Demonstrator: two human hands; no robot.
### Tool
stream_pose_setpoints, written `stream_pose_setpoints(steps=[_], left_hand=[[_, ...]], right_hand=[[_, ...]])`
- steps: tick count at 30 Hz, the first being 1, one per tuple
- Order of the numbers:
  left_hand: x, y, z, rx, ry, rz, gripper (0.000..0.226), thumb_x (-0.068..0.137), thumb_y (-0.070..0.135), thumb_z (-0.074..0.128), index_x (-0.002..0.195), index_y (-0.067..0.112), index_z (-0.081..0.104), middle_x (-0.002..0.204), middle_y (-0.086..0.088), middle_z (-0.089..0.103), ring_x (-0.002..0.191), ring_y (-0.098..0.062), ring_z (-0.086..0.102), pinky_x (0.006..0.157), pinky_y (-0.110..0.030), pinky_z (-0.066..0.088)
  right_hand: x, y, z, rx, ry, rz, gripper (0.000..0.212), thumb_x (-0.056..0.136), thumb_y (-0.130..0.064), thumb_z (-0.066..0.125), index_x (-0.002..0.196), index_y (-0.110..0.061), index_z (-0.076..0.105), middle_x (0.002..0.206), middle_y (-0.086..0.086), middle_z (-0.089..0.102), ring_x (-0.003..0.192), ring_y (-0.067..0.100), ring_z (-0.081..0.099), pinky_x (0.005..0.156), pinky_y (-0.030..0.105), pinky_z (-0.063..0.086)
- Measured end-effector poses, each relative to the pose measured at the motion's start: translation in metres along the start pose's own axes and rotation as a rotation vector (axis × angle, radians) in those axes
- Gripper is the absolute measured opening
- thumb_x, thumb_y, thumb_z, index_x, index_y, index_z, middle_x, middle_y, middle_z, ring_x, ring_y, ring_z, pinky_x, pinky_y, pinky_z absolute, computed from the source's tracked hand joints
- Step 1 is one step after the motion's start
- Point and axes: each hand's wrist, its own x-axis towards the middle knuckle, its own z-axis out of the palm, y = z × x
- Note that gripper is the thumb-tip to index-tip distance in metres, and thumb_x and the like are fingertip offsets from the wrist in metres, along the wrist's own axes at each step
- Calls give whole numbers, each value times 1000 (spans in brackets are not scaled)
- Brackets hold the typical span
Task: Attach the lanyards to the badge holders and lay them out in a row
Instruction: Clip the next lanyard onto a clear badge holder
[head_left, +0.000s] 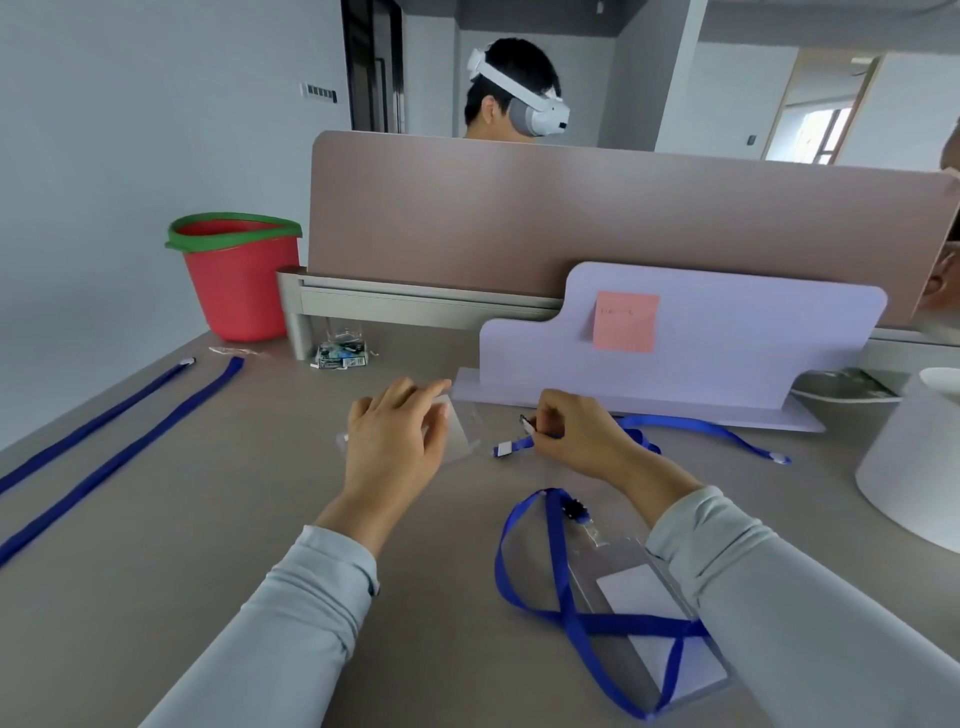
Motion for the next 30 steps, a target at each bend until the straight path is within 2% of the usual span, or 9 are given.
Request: stream_pose_setpoints(steps=[2,6,10,13,15,19,21,25,30], left_hand=[[-2,3,2,-31,-6,13,38,84,30,39,105,16,67,74,0,58,61,-24,59,72,-33,36],[-7,10,4,-57,-26,57,37,85,30,40,106,15,67,73,1,56,58,-20,56,72,-31,36],[-10,16,4,-61,-43,93,37,86,30,40,107,14,66,72,2,55,57,-16,54,71,-31,37],[-11,19,6,-57,-50,115,37,86,30,40,107,14,66,73,2,56,57,-16,54,70,-30,37],[-12,21,8,-52,-56,135,35,86,29,42,106,15,67,73,3,56,58,-16,54,71,-28,35],[-16,26,12,-58,-91,180,36,85,31,44,107,15,67,74,2,57,60,-17,56,69,-28,36],[-17,27,14,-34,-97,217,38,83,35,46,108,15,67,74,2,57,62,-17,57,69,-27,37],[-19,24,17,30,-99,263,47,80,43,49,113,12,64,77,0,58,64,-17,58,71,-27,37],[-20,23,19,49,-104,291,54,78,49,50,115,12,62,78,-1,57,64,-17,57,71,-28,40]], right_hand=[[-6,2,-7,80,1,-11,17,86,-7,54,84,-22,48,80,2,60,71,24,56,66,31,48],[-19,5,-19,57,-62,-52,32,95,-6,42,116,-25,57,93,-8,58,80,4,54,68,9,43],[-30,11,-21,30,-86,-10,24,96,-12,42,100,-11,66,86,-15,61,70,3,52,63,11,41],[-36,20,-20,35,-55,0,19,94,-20,50,87,-14,67,77,-16,63,68,7,53,68,23,43],[-39,25,-18,35,-25,20,18,93,-21,52,84,-14,66,71,-19,60,65,4,53,67,21,43],[-47,25,-9,146,8,48,19,95,-21,48,78,-16,56,77,-6,67,63,6,59,65,21,49],[-50,20,-5,207,3,51,17,96,-18,45,81,-17,52,76,0,67,58,7,58,61,16,48],[-51,14,1,131,85,-2,15,96,-20,47,104,-15,58,73,-13,56,62,1,54,60,11,45],[-55,16,2,92,148,-58,19,94,-21,50,105,-11,63,86,-9,61,63,-3,52,61,8,42]])
